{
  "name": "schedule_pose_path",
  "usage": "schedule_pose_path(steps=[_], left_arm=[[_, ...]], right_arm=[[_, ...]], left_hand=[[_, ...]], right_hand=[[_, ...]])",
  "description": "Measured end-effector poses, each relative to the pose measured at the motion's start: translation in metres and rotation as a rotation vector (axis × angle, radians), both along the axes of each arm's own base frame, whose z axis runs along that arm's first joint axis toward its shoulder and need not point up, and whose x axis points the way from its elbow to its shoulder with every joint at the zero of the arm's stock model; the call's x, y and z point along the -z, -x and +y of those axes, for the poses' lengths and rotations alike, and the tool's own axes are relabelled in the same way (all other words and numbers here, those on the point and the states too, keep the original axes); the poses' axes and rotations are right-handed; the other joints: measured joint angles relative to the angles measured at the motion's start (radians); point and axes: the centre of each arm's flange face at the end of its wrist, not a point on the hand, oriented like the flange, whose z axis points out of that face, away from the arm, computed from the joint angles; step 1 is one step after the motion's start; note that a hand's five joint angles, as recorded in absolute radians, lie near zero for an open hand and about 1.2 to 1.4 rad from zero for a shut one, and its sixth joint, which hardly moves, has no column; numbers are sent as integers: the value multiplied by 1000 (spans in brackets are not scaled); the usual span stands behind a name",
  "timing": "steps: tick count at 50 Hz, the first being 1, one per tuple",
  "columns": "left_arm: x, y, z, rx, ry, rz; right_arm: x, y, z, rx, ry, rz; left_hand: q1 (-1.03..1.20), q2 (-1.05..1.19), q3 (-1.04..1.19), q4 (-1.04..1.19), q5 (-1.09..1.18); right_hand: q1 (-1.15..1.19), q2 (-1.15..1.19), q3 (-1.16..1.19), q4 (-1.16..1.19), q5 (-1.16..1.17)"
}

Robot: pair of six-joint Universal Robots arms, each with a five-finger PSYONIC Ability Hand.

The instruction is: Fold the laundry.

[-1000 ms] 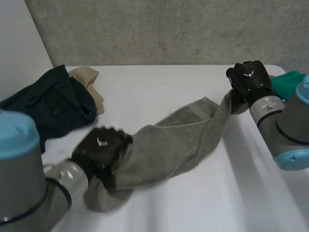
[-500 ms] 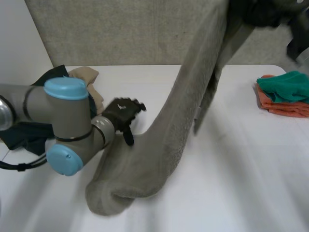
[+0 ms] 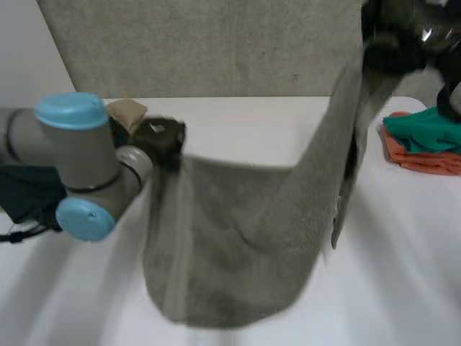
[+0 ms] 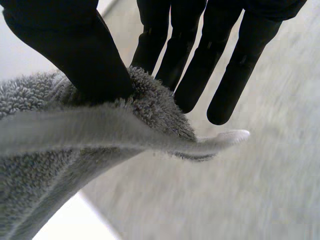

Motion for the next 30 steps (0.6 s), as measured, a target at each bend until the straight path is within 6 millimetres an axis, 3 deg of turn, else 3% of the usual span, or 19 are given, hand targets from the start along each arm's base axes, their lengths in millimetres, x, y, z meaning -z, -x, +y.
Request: schedule_pose_path(steps=[5, 9, 12, 15, 20, 23, 25, 28, 30], left_arm=[[-41, -10, -27, -54, 223, 22], [-85, -9, -45, -79, 443, 64], [-121, -7, -54, -99, 604, 116], [-167, -10, -57, -140, 795, 197], [-218, -22, -51, -210, 989, 302], [-225, -28, -48, -231, 1016, 321], [-219, -30, -47, -236, 1001, 315], [-201, -30, -46, -230, 949, 287], [-175, -30, -44, -212, 875, 246]], right_arm=[[39, 0, -30, 69, -78, 178], [46, 1, -63, 181, -57, 246], [30, 0, -86, 280, 30, 213], [-9, -4, -106, 378, 227, 85], [-61, -9, -109, 419, 491, -105], [-70, -10, -107, 412, 547, -142], [-67, -12, -106, 402, 550, -142], [-52, -14, -107, 384, 514, -116], [-30, -16, -107, 359, 456, -75]], left_hand=[[0, 1, 3, 0, 0], [0, 1, 3, 0, 0], [0, 1, 4, 1, 0], [0, 2, 4, 3, 0], [-1, 2, 4, 4, 0], [0, 2, 4, 4, 0], [0, 2, 4, 4, 0], [0, 2, 4, 4, 0], [0, 2, 4, 4, 0]], right_hand=[[0, 0, 0, 0, 0], [0, 0, 0, 1, 0], [0, 0, 0, 3, 0], [0, 0, 0, 3, 0], [0, 0, 0, 3, 0], [0, 0, 0, 3, 0], [0, 0, 0, 4, 0], [0, 0, 0, 3, 0], [0, 0, 0, 3, 0]])
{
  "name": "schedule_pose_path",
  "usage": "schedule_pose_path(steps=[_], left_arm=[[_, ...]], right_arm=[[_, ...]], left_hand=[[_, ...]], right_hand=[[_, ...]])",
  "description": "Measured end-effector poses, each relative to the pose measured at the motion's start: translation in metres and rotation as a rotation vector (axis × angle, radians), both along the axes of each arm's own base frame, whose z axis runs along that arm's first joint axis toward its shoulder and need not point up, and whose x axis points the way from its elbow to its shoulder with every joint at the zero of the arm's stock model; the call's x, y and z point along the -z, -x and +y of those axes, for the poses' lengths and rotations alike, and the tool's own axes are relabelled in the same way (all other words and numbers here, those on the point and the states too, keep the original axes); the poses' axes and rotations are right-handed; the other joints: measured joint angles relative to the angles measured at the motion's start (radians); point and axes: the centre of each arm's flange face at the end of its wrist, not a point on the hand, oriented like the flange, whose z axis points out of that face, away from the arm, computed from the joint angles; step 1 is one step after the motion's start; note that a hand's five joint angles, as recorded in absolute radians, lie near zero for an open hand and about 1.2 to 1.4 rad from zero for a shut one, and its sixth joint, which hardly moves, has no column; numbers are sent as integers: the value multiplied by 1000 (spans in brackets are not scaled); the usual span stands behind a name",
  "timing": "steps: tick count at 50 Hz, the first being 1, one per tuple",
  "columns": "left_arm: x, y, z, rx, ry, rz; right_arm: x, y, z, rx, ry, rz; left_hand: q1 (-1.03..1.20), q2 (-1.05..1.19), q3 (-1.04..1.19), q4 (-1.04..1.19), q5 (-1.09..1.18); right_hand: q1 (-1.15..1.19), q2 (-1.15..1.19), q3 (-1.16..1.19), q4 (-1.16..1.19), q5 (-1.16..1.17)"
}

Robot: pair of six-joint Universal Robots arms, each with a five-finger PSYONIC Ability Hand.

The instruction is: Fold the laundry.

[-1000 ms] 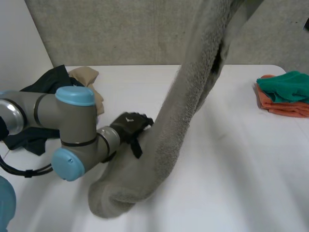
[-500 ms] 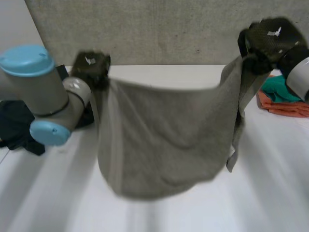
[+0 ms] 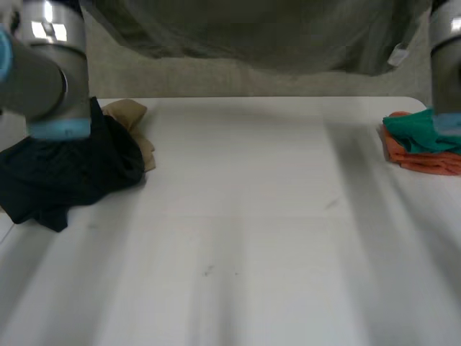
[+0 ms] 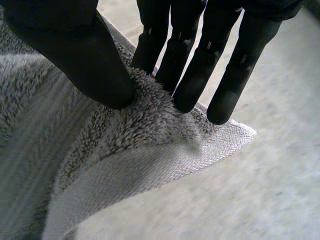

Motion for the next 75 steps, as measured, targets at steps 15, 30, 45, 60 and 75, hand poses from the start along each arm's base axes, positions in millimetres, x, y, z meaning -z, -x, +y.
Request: schedule_pose_path(steps=[15, 30, 45, 60, 75], left_arm=[[205, -8, 74, 111, -661, -294], [215, -16, 102, 120, -750, -322], [194, -15, 95, 114, -688, -295], [189, -21, 82, 88, -673, -281], [162, -30, 73, 56, -640, -265]], right_arm=[[187, 17, 35, -110, -611, 248], [219, 41, 64, -111, -965, 277], [161, 49, 45, -128, -1081, 11], [215, 70, -3, -54, -1215, 45], [192, 73, -12, -57, -1188, 31]], left_hand=[[0, 1, 0, 0, 0], [0, 1, 1, 0, 0], [0, 1, 1, 0, 0], [0, 1, 1, 0, 0], [0, 1, 1, 0, 0]], right_hand=[[0, 0, 4, 0, 0], [-368, -434, -448, -467, -426], [-472, -519, -552, -568, -535], [-604, -677, -692, -707, -673], [-8, 0, -9, -7, -2]])
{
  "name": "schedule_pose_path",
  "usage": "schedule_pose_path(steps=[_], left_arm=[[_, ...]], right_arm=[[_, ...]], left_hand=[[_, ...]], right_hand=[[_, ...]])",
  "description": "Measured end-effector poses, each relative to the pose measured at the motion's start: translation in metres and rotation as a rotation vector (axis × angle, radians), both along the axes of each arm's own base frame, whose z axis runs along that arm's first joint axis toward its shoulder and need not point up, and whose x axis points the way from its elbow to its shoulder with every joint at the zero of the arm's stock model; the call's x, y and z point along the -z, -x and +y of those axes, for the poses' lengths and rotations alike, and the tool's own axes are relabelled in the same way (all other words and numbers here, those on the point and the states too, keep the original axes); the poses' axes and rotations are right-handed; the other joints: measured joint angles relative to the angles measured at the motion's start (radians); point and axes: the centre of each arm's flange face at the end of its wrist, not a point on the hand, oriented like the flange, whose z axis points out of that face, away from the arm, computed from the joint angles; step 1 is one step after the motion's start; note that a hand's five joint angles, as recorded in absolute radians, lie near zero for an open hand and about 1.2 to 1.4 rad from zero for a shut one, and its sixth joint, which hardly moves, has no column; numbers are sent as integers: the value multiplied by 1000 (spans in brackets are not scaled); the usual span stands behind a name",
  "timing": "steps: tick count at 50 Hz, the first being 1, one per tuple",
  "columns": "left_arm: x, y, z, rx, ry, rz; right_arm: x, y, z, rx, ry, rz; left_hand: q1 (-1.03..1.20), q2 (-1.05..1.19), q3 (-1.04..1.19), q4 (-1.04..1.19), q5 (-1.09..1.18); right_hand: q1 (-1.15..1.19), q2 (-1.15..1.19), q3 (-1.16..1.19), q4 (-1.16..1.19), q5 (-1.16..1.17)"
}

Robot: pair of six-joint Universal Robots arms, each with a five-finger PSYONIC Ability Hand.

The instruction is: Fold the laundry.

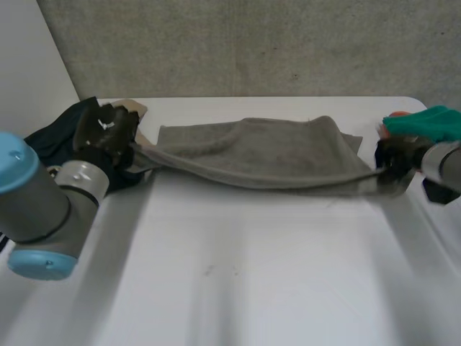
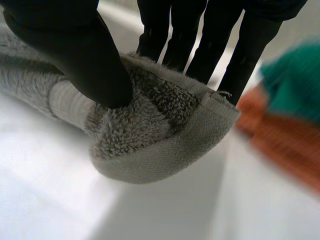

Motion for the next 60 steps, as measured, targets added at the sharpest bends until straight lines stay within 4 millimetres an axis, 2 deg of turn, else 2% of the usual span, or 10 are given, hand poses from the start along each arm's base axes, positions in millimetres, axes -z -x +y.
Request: schedule_pose_path(steps=[10, 17, 25, 30, 33, 38, 41, 45, 52, 60], left_arm=[[-101, -24, 18, -50, 109, 31], [-165, -39, 54, -60, 174, 30], [-164, -35, 54, -21, 148, -69], [-131, -28, 28, -6, 65, -154], [-79, -14, -12, 13, -35, -262], [-47, 5, -59, 12, 9, -334], [-58, 19, -88, -12, 176, -315], [-109, 34, -111, -65, 512, -202], [-187, 31, -106, -111, 896, 58], [-153, 18, -111, -103, 748, 96]], right_arm=[[-163, 25, 65, -34, 435, 97], [-218, 43, 112, -20, 599, 278], [-214, 40, 118, -44, 571, 345], [-186, 26, 100, -91, 487, 361], [-145, 7, 72, -111, 390, 409], [-113, -10, 35, -82, 405, 448], [-116, -22, 8, -25, 560, 421], [-157, -29, -17, 114, 885, 308], [-223, -27, -16, 276, 1244, 134], [-191, -32, -16, 219, 1131, 152]], left_hand=[[0, 0, 0, 0, 0], [0, 0, 0, 0, 0], [0, 0, 0, 0, 0], [0, 0, 0, 0, 0], [0, 0, 0, 0, 0], [0, 0, 1, 0, 0], [0, 1, 2, 0, 0], [0, 1, 3, 0, 0], [0, 1, 3, 0, 0], [0, 1, 3, 0, 0]], right_hand=[[0, 0, 4, 2, 0], [16, 0, 4, 3, 23], [16, 0, 4, 3, 31], [16, 0, 4, 3, 34], [16, 0, 4, 3, 34], [16, 0, 6, 3, 34], [16, 0, 8, 4, 34], [16, 0, 9, 5, 34], [16, 0, 9, 6, 34], [16, 0, 9, 6, 34]])
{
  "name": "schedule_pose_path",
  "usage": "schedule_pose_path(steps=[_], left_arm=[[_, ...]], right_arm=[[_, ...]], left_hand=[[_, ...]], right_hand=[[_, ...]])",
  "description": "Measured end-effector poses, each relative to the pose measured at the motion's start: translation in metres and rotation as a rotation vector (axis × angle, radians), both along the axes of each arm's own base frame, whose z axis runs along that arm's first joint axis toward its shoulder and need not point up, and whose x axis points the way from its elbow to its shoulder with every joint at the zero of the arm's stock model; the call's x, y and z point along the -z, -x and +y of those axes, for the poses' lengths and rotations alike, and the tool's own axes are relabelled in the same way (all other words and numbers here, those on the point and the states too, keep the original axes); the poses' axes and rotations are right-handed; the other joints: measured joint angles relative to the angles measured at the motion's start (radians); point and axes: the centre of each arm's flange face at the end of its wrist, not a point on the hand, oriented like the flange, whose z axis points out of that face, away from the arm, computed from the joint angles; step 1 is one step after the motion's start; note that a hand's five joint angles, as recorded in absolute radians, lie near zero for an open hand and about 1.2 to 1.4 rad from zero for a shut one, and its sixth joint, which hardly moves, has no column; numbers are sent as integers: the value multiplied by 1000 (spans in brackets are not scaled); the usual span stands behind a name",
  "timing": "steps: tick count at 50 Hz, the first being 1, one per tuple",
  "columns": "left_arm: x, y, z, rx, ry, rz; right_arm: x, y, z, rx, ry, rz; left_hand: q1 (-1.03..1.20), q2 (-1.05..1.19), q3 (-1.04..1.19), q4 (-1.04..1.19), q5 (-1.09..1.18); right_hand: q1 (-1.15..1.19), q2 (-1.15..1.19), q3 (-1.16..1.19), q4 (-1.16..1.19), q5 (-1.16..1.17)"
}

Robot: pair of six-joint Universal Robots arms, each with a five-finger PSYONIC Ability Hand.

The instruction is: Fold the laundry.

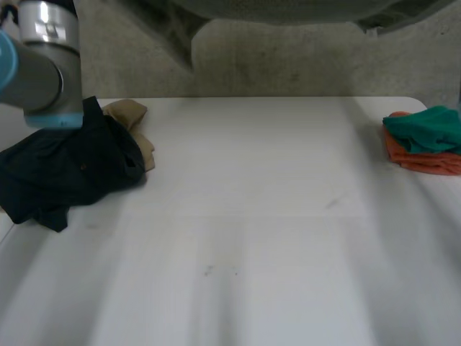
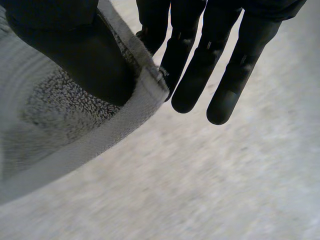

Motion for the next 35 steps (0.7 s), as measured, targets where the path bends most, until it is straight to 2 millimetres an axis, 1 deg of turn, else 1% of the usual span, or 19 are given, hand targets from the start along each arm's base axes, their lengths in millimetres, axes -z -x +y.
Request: schedule_pose_path(steps=[2, 3, 4, 6, 7, 8, 12, 16, 19, 20, 23, 24, 25, 27, 28, 29, 30, 32, 35], left_arm=[[16, -1, -1, 2, -53, -16], [31, -1, -1, 7, -98, -32], [45, 0, 0, 12, -138, -48], [69, 2, 4, 26, -206, -78], [74, 3, 5, 29, -219, -84], [90, 5, 8, 39, -263, -104], [134, 11, 21, 71, -383, -157], [181, 19, 46, 104, -539, -224], [201, 17, 68, 109, -643, -281], [209, 14, 82, 105, -704, -321], [215, 4, 112, 91, -821, -407], [217, -2, 129, 82, -885, -454], [217, -9, 144, 72, -941, -494], [216, -23, 180, 51, -1072, -585], [215, -28, 192, 45, -1116, -613], [213, -36, 209, 37, -1180, -655], [211, -46, 235, 30, -1268, -718], [207, -54, 258, 31, -1338, -778], [204, -58, 272, 36, -1369, -827]], right_arm=[[14, -2, -1, -14, -47, 17], [28, -3, -3, -28, -95, 34], [35, -4, -4, -35, -118, 41], [63, -6, -6, -55, -208, 66], [68, -7, -6, -58, -222, 70], [84, -8, -7, -66, -275, 82], [131, -8, -6, -78, -442, 116], [174, -6, 5, -79, -621, 154], [194, -2, 19, -74, -734, 194], [202, 1, 29, -71, -794, 225], [209, 6, 51, -65, -888, 295], [210, 10, 65, -60, -938, 342], [210, 13, 72, -57, -961, 368], [206, 26, 103, -45, -1057, 480], [204, 30, 112, -42, -1083, 514], [201, 38, 127, -38, -1126, 570], [196, 48, 146, -33, -1173, 639], [191, 58, 164, -31, -1215, 704], [188, 66, 174, -31, -1233, 739]], left_hand=[[0, 0, 0, 0, 0], [0, 0, 0, 0, 0], [0, 0, 0, 0, 0], [0, 0, 0, 0, 0], [0, 0, 0, 0, 0], [0, 0, 0, 0, 0], [0, 0, 0, 0, 0], [0, 0, 0, 0, 0], [0, 0, 0, 0, 0], [0, 0, 0, 0, 0], [0, 0, 0, 0, 0], [0, 0, 0, 0, 0], [0, 0, 0, 0, 0], [0, 0, 0, 0, 0], [0, 0, 0, 0, 0], [0, 0, 0, 0, 0], [0, 0, 0, 0, 0], [0, 0, 0, 0, 0], [0, 0, 0, 0, 0]], right_hand=[[0, 0, 0, 0, 0], [0, 0, 0, 0, 0], [0, 0, 0, 0, 0], [0, 0, 0, 0, 4], [0, 0, 0, 0, 5], [0, 0, 0, 0, 6], [0, 0, 0, 0, 6], [0, 0, 0, 0, 7], [0, 0, 0, 0, 7], [0, 0, 0, 0, 6], [0, 0, 0, 0, 7], [0, 0, 0, 0, 6], [0, 0, 0, 0, 6], [0, 0, 0, 0, 6], [0, 0, 0, 0, 6], [0, 0, 0, 0, 6], [0, 0, 0, 0, 6], [0, 0, 0, 0, 7], [0, 0, 0, 0, 6]])
